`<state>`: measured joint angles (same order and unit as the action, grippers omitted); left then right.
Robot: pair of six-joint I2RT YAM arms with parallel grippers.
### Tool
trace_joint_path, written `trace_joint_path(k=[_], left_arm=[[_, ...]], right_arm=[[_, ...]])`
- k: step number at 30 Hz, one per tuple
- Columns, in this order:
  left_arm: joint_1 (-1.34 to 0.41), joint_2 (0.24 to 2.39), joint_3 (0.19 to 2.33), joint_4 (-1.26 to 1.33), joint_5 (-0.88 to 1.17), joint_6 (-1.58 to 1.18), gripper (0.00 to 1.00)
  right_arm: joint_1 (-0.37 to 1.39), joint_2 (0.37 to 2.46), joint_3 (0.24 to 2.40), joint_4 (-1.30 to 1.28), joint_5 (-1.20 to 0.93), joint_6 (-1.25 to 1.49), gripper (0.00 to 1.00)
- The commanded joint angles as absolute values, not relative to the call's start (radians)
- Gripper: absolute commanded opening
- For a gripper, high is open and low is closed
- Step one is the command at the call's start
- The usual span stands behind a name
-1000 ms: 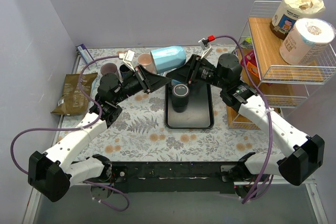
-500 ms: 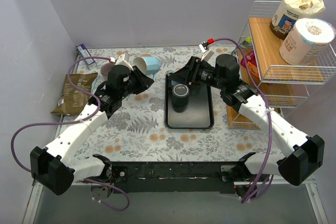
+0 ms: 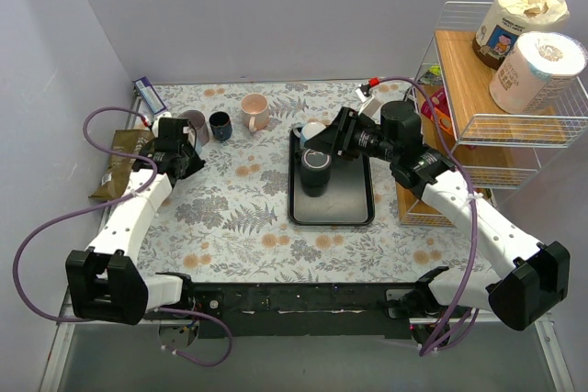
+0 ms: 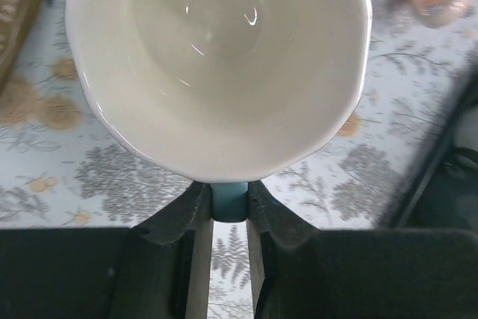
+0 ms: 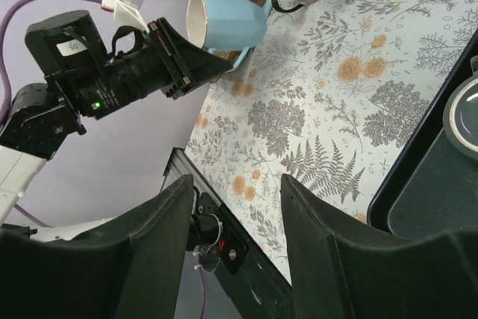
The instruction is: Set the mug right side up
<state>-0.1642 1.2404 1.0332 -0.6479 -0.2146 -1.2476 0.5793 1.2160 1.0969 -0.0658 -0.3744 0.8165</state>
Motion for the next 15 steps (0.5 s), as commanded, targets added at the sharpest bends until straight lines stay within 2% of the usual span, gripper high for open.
trace_joint_path(k=[1, 15], left_arm=[[-0.106, 1.236, 1.016, -0.618, -0.252, -1.164, 0.0], [-0.008, 1.385, 0.962, -0.531, -0.267, -1.089, 0.0]], right_arm=[[0.558, 1.183, 1.1, -0.071, -0.396, 0.827, 0.58], [0.523, 1.181, 1.088, -0.095, -0.428, 0.828, 0.57]])
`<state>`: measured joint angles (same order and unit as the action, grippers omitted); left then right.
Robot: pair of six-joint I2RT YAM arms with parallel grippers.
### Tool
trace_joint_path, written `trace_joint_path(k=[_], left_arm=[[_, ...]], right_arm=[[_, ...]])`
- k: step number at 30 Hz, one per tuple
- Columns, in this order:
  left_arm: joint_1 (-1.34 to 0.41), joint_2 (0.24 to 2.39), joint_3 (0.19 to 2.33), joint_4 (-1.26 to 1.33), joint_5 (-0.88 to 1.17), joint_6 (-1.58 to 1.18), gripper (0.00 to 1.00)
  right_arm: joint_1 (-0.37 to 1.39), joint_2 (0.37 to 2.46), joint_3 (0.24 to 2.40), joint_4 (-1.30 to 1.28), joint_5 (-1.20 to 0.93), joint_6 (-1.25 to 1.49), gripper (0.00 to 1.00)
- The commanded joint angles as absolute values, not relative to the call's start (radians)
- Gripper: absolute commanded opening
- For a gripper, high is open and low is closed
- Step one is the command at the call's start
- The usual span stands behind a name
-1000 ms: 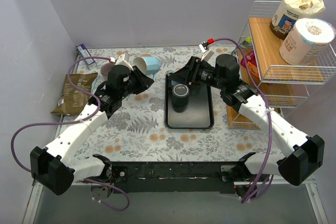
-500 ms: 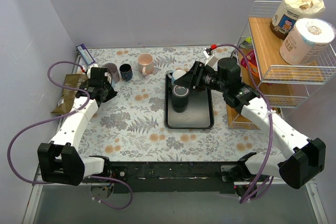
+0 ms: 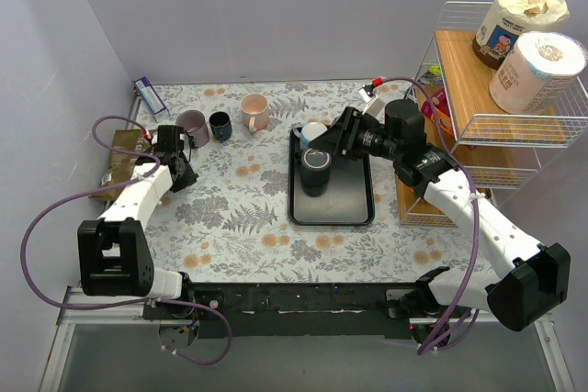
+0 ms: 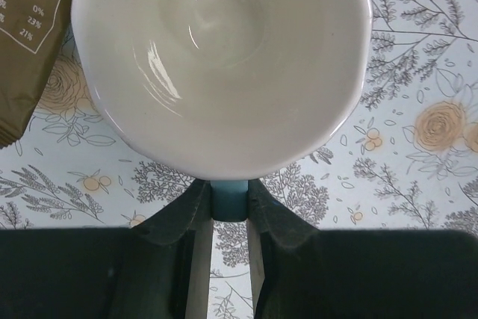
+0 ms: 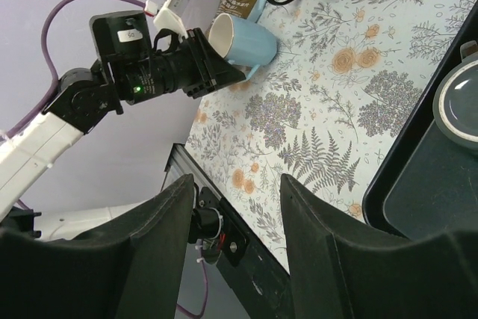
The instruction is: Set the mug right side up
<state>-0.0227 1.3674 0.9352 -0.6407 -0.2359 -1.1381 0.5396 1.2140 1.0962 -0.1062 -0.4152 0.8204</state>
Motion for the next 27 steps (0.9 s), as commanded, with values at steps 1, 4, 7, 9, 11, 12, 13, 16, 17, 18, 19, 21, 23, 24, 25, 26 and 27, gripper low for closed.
trace_joint_path(k=[1, 4, 7, 9, 11, 12, 13, 16, 17, 18, 19, 21, 23, 24, 25, 26, 27], left_arm=[[-0.005, 1.397, 0.969, -0.528, -0.265, -1.088, 0.0], [-0.002, 1.436, 0.989, -0.526, -0.267, -1.091, 0.0], [0.032, 1.48, 1.014, -0.529, -0.267, -1.103, 0.0], [0.041, 1.503, 1.029, -0.54, -0.261, -1.111, 0.0], [0.044, 1.519, 1.049, -0.545, -0.258, -1.114, 0.0], [0.044, 1.522, 1.055, -0.554, -0.255, -1.115, 0.0], [0.046, 1.523, 1.063, -0.557, -0.249, -1.12, 0.02], [0.046, 1.514, 1.081, -0.566, -0.236, -1.118, 0.18], [0.046, 1.513, 1.086, -0.571, -0.235, -1.117, 0.2], [0.046, 1.513, 1.101, -0.581, -0.23, -1.117, 0.22], [0.046, 1.514, 1.109, -0.587, -0.226, -1.115, 0.24], [0.045, 1.516, 1.127, -0.603, -0.212, -1.114, 0.24], [0.046, 1.519, 1.137, -0.61, -0.212, -1.111, 0.26], [0.046, 1.525, 1.146, -0.62, -0.212, -1.109, 0.28], [0.046, 1.526, 1.147, -0.623, -0.212, -1.108, 0.3], [0.046, 1.529, 1.149, -0.626, -0.212, -1.106, 0.32], [0.046, 1.532, 1.152, -0.63, -0.213, -1.104, 0.33]], right_arm=[[0.522, 1.18, 1.085, -0.094, -0.429, 0.825, 0.57], [0.514, 1.174, 1.077, -0.095, -0.433, 0.827, 0.57], [0.508, 1.173, 1.074, -0.097, -0.44, 0.828, 0.57], [0.502, 1.178, 1.084, -0.098, -0.446, 0.828, 0.57], [0.499, 1.184, 1.095, -0.11, -0.445, 0.819, 0.57], [0.499, 1.186, 1.101, -0.112, -0.445, 0.818, 0.57], [0.497, 1.189, 1.104, -0.117, -0.445, 0.818, 0.57], [0.494, 1.192, 1.104, -0.114, -0.445, 0.818, 0.57], [0.494, 1.192, 1.104, -0.112, -0.445, 0.818, 0.57], [0.495, 1.192, 1.103, -0.11, -0.445, 0.818, 0.57], [0.494, 1.193, 1.101, -0.107, -0.446, 0.819, 0.57], [0.492, 1.196, 1.1, -0.106, -0.446, 0.819, 0.57], [0.491, 1.198, 1.097, -0.098, -0.451, 0.822, 0.57], [0.489, 1.201, 1.094, -0.095, -0.453, 0.824, 0.57], [0.489, 1.2, 1.092, -0.089, -0.456, 0.827, 0.57], [0.491, 1.201, 1.089, -0.087, -0.457, 0.828, 0.57], [0.491, 1.204, 1.088, -0.084, -0.459, 0.83, 0.57]])
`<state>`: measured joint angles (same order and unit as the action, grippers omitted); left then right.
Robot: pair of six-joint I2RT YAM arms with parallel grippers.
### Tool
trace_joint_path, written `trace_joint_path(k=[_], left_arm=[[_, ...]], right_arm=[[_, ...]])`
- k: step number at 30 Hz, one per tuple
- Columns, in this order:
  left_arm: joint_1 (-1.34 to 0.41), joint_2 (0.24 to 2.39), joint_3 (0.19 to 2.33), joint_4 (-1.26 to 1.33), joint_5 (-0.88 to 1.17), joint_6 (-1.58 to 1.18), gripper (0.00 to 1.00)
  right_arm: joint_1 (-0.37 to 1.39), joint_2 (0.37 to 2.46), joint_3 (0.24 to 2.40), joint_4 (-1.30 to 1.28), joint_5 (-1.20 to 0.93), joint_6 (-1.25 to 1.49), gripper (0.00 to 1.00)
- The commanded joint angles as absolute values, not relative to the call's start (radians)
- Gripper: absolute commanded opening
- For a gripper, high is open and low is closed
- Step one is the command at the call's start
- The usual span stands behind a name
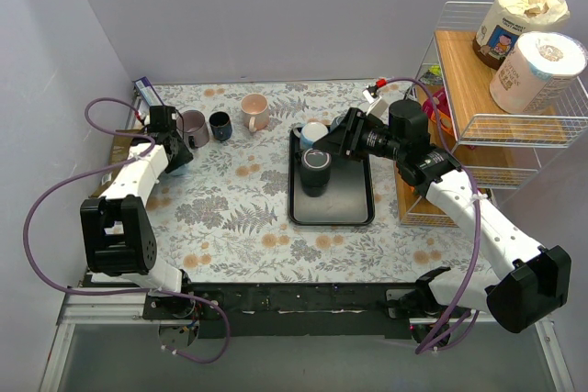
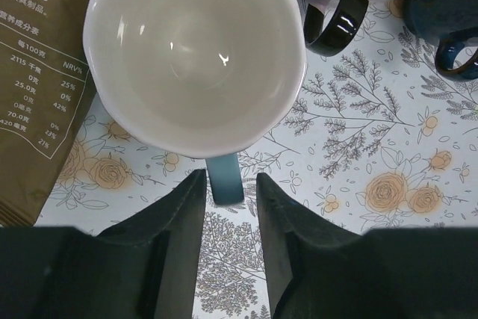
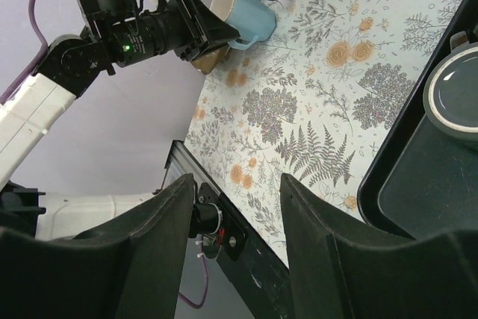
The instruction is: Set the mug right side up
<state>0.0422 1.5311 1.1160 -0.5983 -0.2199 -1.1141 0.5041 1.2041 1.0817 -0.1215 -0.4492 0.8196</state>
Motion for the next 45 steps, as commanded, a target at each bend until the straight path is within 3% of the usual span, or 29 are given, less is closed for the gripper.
trace_joint_path(k=[1, 4, 5, 12, 18, 28, 35, 40, 45], left_arm=[[0.046, 1.537, 1.152, -0.634, -0.213, -1.104, 0.34], [0.046, 1.534, 1.147, -0.644, -0.215, -1.106, 0.43], [0.046, 1.526, 1.147, -0.647, -0.215, -1.108, 0.53], [0.046, 1.414, 1.167, -0.655, -0.178, -1.117, 0.83], [0.046, 1.316, 1.181, -0.67, -0.1, -1.132, 0.98], [0.046, 1.178, 1.172, -0.631, 0.123, -1.173, 0.98], [0.045, 1.141, 1.141, -0.597, 0.273, -1.209, 0.98], [0.043, 1.129, 1.131, -0.583, 0.317, -1.227, 0.98], [0.038, 1.118, 1.103, -0.552, 0.386, -1.262, 0.98]], right_arm=[[0.491, 1.203, 1.086, -0.08, -0.46, 0.834, 0.57], [0.489, 1.206, 1.081, -0.078, -0.465, 0.836, 0.57], [0.491, 1.207, 1.081, -0.08, -0.463, 0.835, 0.57], [0.488, 1.244, 1.138, -0.228, -0.397, 0.755, 0.63], [0.492, 1.311, 1.193, -0.385, -0.273, 0.664, 0.68], [0.535, 1.46, 1.357, -0.46, -0.101, 0.382, 0.69], [0.621, 1.67, 1.54, -0.486, -0.186, -0.03, 0.69], [0.692, 1.83, 1.713, -0.635, -0.082, -0.227, 0.65], [0.712, 1.933, 1.732, -0.669, -0.035, -0.299, 0.59]])
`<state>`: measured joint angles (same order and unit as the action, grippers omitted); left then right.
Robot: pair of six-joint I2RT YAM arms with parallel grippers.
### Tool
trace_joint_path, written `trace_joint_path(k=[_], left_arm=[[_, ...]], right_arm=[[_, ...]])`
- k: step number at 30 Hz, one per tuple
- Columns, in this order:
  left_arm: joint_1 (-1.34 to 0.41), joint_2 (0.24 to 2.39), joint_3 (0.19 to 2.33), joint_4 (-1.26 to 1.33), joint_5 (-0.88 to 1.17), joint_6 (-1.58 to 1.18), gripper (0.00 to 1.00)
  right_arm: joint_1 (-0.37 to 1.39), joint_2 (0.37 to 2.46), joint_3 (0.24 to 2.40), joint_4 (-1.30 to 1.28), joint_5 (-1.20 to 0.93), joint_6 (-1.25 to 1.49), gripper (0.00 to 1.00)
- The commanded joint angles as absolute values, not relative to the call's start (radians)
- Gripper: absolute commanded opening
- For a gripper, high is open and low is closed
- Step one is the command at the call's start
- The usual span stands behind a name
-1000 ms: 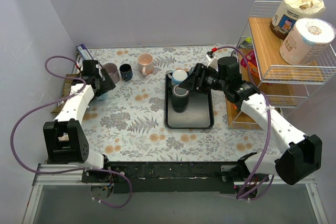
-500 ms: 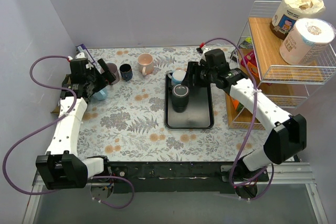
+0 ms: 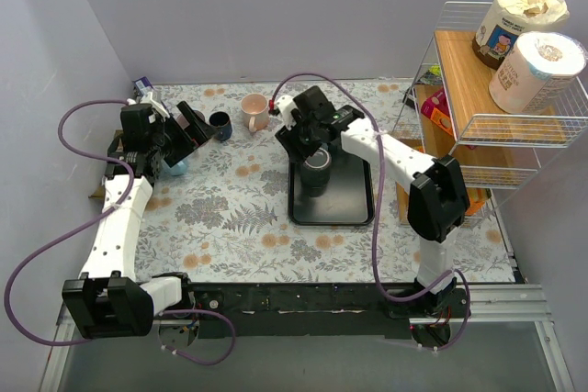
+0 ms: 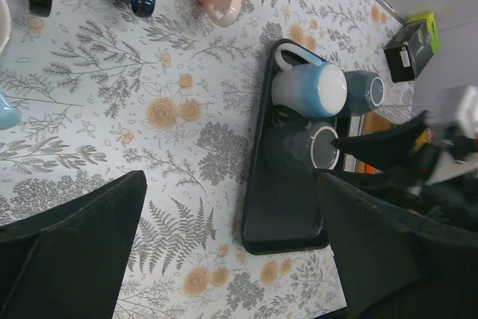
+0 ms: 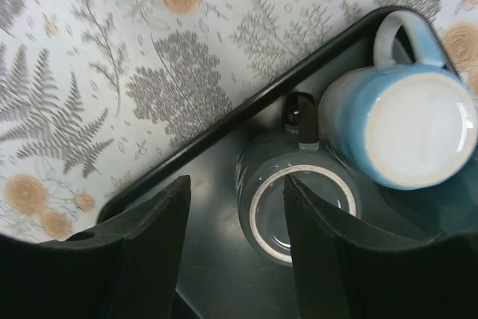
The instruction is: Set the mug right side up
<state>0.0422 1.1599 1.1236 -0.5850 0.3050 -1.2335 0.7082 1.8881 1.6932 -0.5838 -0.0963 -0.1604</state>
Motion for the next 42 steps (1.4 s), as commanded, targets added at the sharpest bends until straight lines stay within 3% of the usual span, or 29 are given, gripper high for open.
trace_joint_path(k=[1, 13, 42], left_arm=[[0.037, 1.115, 1.097, -0.554, 0.388, -1.262, 0.98], [0.017, 1.129, 1.1, -0.549, 0.391, -1.244, 0.98], [0.014, 1.134, 1.062, -0.548, 0.385, -1.229, 0.98]], right_arm=[[0.712, 1.94, 1.732, -0.67, -0.032, -0.308, 0.59], [0.721, 2.074, 1.798, -0.644, 0.12, -0.362, 0.56], [0.723, 2.152, 1.842, -0.684, 0.094, -0.38, 0.56]])
